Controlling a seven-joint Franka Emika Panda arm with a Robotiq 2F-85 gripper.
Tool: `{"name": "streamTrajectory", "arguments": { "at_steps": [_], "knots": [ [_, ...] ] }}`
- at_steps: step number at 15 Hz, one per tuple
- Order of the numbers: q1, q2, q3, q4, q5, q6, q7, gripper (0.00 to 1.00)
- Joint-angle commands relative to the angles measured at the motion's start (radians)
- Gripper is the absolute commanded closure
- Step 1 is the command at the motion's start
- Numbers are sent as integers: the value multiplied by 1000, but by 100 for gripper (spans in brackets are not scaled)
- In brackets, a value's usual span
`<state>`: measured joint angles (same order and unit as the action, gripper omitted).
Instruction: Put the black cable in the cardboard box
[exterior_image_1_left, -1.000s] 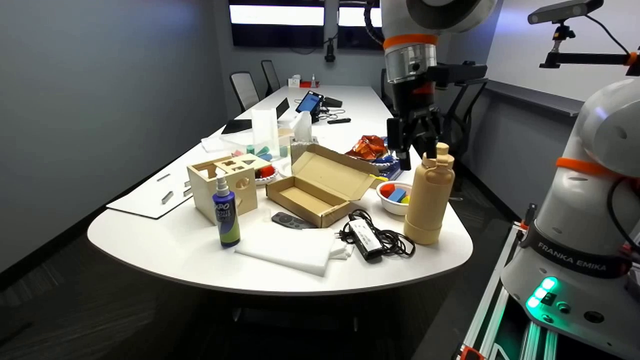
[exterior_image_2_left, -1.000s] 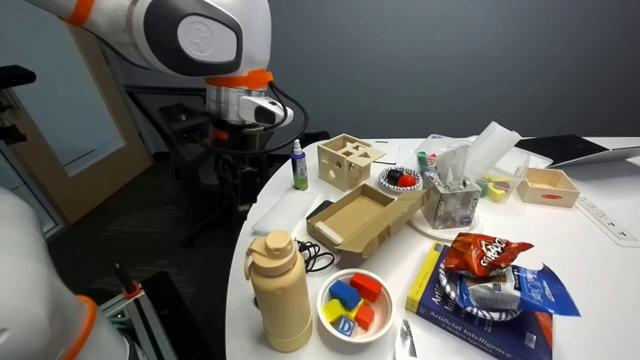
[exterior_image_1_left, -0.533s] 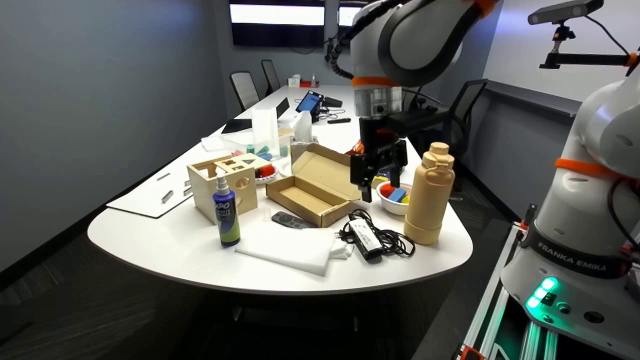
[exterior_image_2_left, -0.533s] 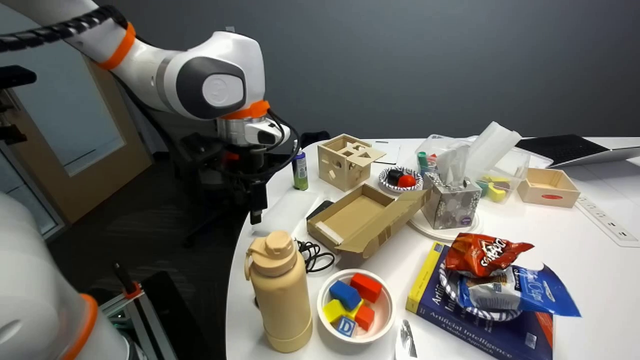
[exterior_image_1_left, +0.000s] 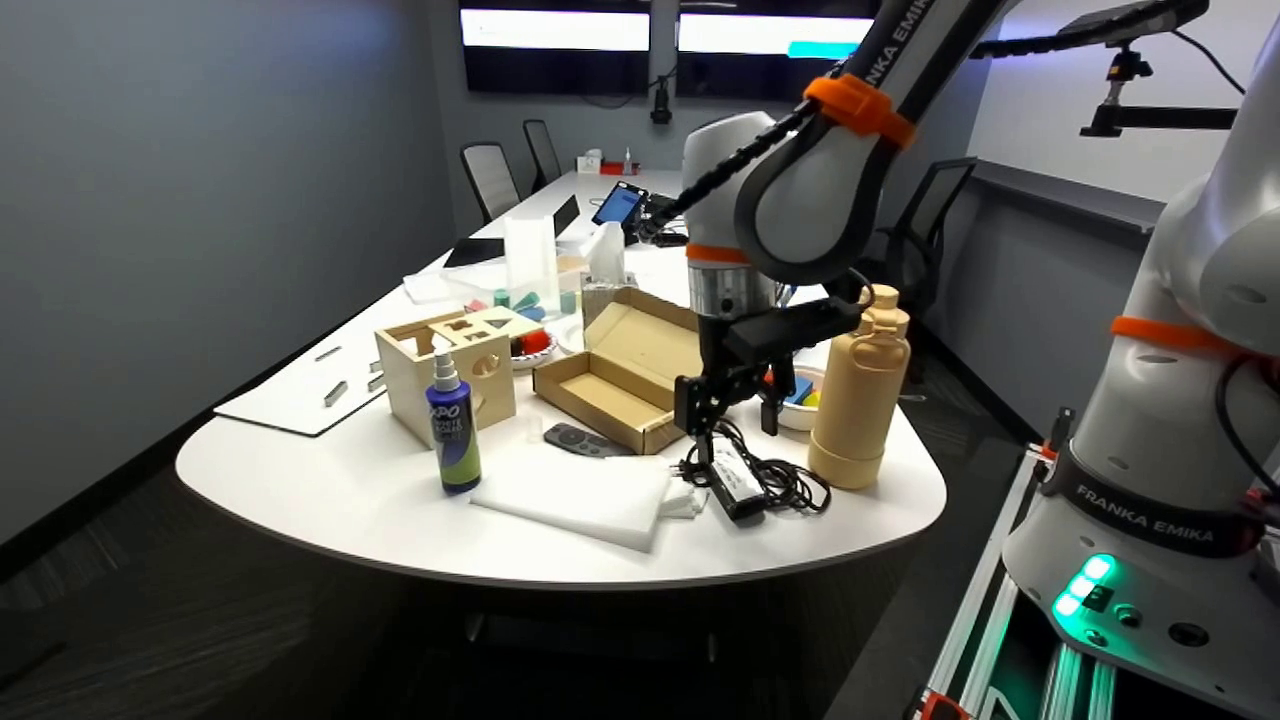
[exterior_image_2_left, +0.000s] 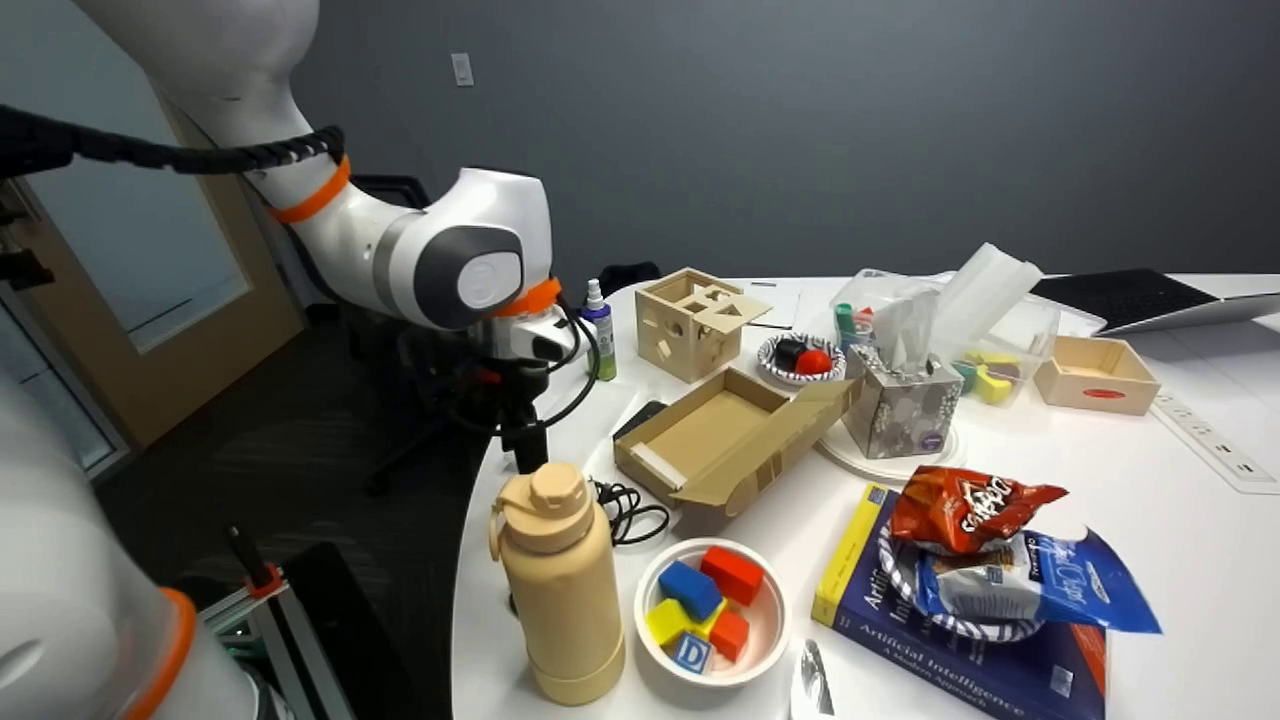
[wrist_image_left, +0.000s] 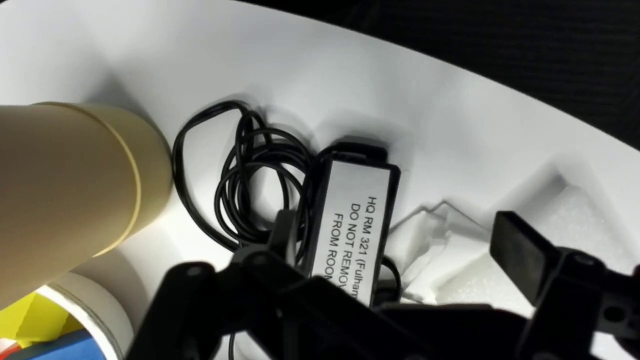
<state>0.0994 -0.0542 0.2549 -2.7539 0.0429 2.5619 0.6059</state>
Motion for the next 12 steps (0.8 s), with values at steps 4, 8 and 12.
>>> {"name": "streamTrajectory", "arguments": {
  "at_steps": [4, 8, 12],
  "knots": [
    [37, 173, -65, 52, -254, 75, 283, 0],
    [85, 261, -133, 99, -316, 113, 344, 0],
    [131, 335, -208, 149, -342, 125, 369, 0]
  ]
}}
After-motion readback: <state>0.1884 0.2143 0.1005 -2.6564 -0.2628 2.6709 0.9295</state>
